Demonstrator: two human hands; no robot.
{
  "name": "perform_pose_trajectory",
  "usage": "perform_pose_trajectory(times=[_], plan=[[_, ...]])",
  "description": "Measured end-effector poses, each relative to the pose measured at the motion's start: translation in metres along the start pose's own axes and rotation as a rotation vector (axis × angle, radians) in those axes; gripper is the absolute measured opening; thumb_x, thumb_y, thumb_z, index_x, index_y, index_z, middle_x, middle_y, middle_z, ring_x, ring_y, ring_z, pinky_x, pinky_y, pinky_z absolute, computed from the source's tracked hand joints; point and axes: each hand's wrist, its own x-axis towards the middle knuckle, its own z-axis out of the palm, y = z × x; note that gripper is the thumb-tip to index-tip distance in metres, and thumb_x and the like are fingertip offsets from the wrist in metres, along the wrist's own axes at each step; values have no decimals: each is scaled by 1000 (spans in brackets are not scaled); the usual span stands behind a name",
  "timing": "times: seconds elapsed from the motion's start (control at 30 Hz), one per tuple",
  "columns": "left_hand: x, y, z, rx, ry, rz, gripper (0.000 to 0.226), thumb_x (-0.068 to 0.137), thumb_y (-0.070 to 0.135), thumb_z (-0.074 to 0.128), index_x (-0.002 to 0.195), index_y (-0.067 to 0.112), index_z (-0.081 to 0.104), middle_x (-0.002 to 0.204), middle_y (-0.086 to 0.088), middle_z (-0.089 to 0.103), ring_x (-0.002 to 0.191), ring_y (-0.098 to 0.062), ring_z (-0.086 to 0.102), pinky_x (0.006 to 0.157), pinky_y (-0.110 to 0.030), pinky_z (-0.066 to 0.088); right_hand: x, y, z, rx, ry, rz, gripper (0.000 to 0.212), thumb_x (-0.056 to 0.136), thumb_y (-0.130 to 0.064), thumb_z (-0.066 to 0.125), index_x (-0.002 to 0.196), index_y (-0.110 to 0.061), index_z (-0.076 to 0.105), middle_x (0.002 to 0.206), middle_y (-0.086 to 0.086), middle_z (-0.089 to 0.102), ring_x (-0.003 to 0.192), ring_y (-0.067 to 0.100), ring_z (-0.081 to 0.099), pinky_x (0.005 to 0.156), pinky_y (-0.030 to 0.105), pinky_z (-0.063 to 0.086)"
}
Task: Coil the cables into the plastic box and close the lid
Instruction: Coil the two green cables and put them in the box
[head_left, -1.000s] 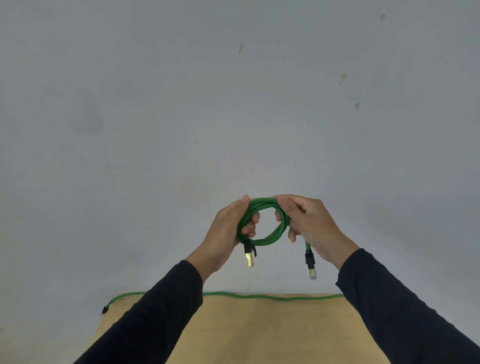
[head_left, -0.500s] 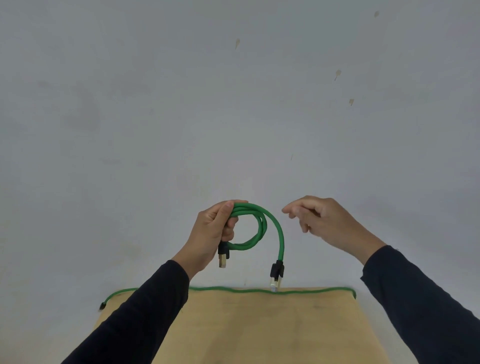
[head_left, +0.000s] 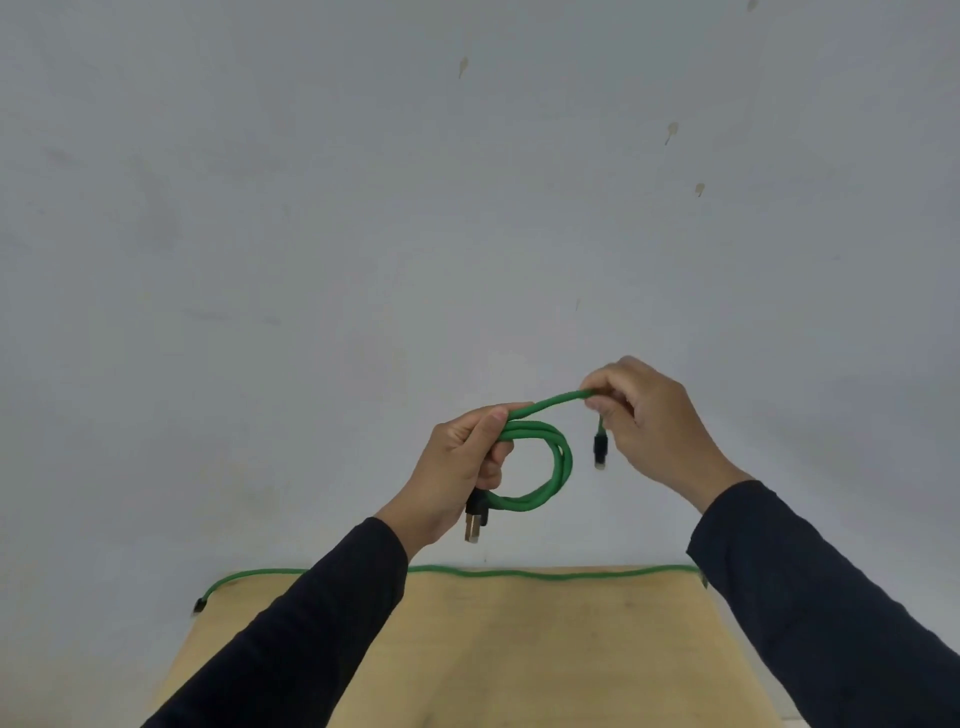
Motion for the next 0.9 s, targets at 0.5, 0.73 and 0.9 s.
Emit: perform_pose_trajectory(times=[0.5,0.73,0.9], plan=[[17,-8,11,121,134,88,31,99,22,41,102,24,71,57,6,40,46,-9,28,42,-17,28,0,0,35,778,-31,586,16,91,-6,52,82,-7,65,67,6,55,53,13,45,50,22,38],[28,-12,9,42,354,137,29,98,21,43,94,22,72,60,1,39,46,-7,31,43,-17,29,-21,-6,50,815,-88,463,28,96,-16,42,98,-20,70,84,0,75,83,16,55,64,25,36],[24,-24,17,21,396,110,28,99,25,42,98,25,70,65,1,43,48,-8,33,46,-18,34,-35,-10,69,576,77,364,39,95,-25,46,133,-36,44,98,-5,68,72,2,53,66,4,40]])
